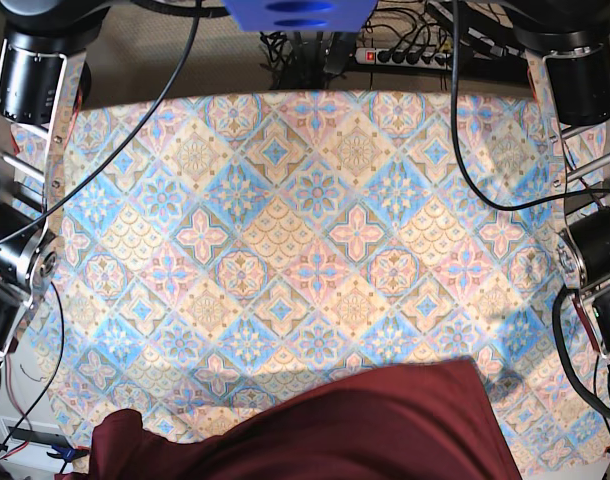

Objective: Layout the t-shirt on the table in an organized manner, then fold the t-shirt properly
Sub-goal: 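Stretch the shirt lengthwise between both grippers along the table, then regrasp the shirt end with the right gripper, then lift the shirt corner with the right gripper and swing it outward, then lay the lifted shirt part across the shirt body with the right gripper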

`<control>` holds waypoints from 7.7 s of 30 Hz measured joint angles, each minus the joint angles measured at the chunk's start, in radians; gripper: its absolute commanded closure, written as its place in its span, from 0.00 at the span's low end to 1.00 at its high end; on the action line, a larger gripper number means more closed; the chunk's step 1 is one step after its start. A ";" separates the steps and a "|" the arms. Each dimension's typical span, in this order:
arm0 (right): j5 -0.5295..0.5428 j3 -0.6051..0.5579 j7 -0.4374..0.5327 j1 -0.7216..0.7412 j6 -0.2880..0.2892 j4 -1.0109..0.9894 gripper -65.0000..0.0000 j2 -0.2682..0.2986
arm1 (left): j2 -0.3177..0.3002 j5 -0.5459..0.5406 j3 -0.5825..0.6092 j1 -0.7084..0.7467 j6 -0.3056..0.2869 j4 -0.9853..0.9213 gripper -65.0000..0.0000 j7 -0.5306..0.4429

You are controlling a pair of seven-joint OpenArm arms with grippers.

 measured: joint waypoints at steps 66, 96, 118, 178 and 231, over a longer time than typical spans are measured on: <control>-0.343 -0.107 0.158 -0.829 0.003 0.095 0.53 -0.130 | -0.126 -0.133 -0.089 0.931 -0.071 0.437 1.00 0.033; -0.473 -0.099 0.224 -0.790 0.000 0.106 0.53 -0.098 | -0.124 -0.132 -0.089 0.940 -0.071 0.438 1.00 0.034; -0.472 -0.066 0.178 -0.813 0.001 0.144 0.98 -0.100 | -0.124 -0.130 -0.089 0.940 -0.070 0.439 1.00 0.034; 0.357 -0.223 -0.512 -1.452 0.000 1.116 0.95 -0.182 | -0.094 -0.128 -0.174 0.977 -0.063 0.439 1.00 0.011; -0.128 -0.229 -0.259 -0.830 0.003 0.658 0.66 -0.106 | 0.067 0.120 -0.277 0.979 -0.056 0.439 1.00 0.016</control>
